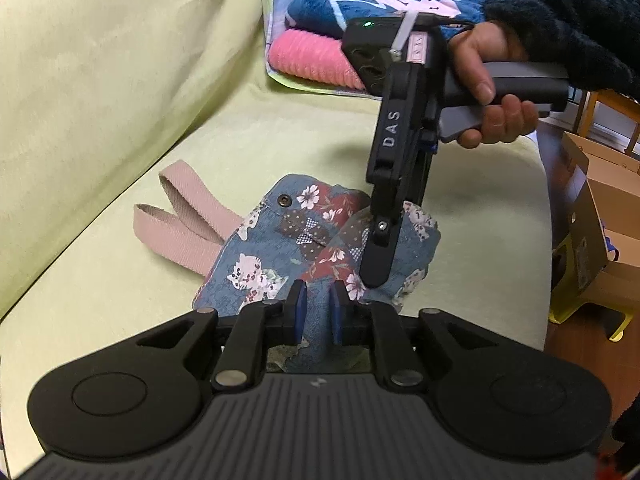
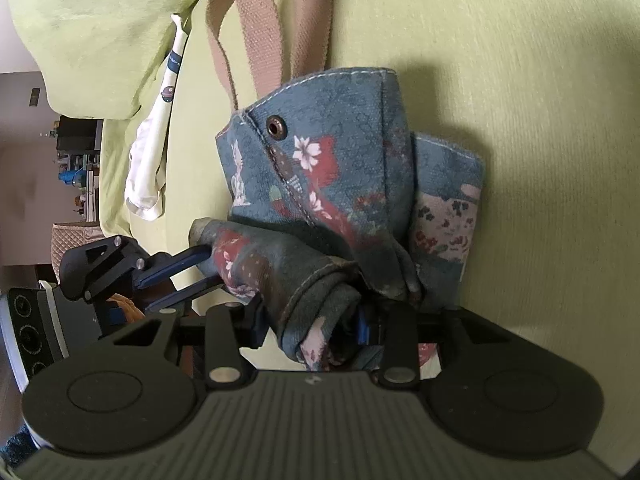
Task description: Fold shopping bag
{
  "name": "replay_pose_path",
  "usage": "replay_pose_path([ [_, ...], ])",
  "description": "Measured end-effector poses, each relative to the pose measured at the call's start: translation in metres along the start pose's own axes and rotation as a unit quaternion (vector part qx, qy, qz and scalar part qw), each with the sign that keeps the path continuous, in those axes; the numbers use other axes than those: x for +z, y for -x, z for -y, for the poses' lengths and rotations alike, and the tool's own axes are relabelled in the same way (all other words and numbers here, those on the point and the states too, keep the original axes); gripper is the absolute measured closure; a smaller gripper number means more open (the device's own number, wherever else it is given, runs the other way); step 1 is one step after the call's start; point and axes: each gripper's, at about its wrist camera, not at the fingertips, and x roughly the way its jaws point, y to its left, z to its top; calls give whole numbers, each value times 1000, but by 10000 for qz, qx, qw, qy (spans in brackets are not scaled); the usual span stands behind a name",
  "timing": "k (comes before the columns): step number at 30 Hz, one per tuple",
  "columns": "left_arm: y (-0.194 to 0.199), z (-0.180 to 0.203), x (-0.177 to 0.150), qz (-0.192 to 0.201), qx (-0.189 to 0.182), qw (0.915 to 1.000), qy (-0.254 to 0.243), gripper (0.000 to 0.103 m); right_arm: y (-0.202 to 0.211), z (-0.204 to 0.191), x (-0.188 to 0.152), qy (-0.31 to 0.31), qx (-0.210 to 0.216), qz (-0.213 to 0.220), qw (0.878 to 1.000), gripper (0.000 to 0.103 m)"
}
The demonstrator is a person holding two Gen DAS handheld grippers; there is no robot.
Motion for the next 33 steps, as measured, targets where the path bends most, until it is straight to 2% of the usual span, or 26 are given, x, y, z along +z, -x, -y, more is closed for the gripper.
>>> replay_pose_path([
  [4,-4,4,1,-44,159,9999,-11,87,4,4,-7,-16,148,264,9995,69],
  [7,-6,4,2,-59,175,9998,83,87,9,1,-18,108,130,661,9977,69],
  [10,-8,6,3,-82,227,9997,82,87,13,-12,-35,479,-151,1217,9913,69],
  [12,-9,7,4,-86,264,9996,86,87,15,-28,-53,964,-569,1698,9791,68],
  [15,-11,8,5,-76,310,9994,116,87,13,-54,-85,1742,-1381,2387,9453,65],
  [17,-14,9,6,-60,361,9992,136,87,11,-67,-108,2134,-1927,2819,9153,59],
  [20,-17,8,6,-28,405,9989,234,87,7,-85,-145,2752,-2751,3515,8515,61],
  [22,-18,6,5,0,418,9986,322,87,7,-93,-163,2872,-3049,3961,8171,63],
  [23,-19,5,5,10,429,9984,359,87,4,-95,-169,2963,-3148,4064,8049,74],
  [24,-19,4,5,18,444,9982,392,87,0,-98,-173,3085,-3262,4111,7933,96],
  [25,-20,4,5,18,457,9981,420,87,-5,-101,-177,3206,-3375,4156,7814,103],
  [27,-22,4,7,2,494,9979,427,87,-21,-104,-178,3460,-3703,4085,7591,103],
  [30,-26,4,7,5,569,9973,469,86,-35,-107,-171,3542,-3918,3929,7528,103],
  [33,-31,0,8,22,568,9965,608,86,-37,-108,-161,3488,-4040,3813,7548,103],
])
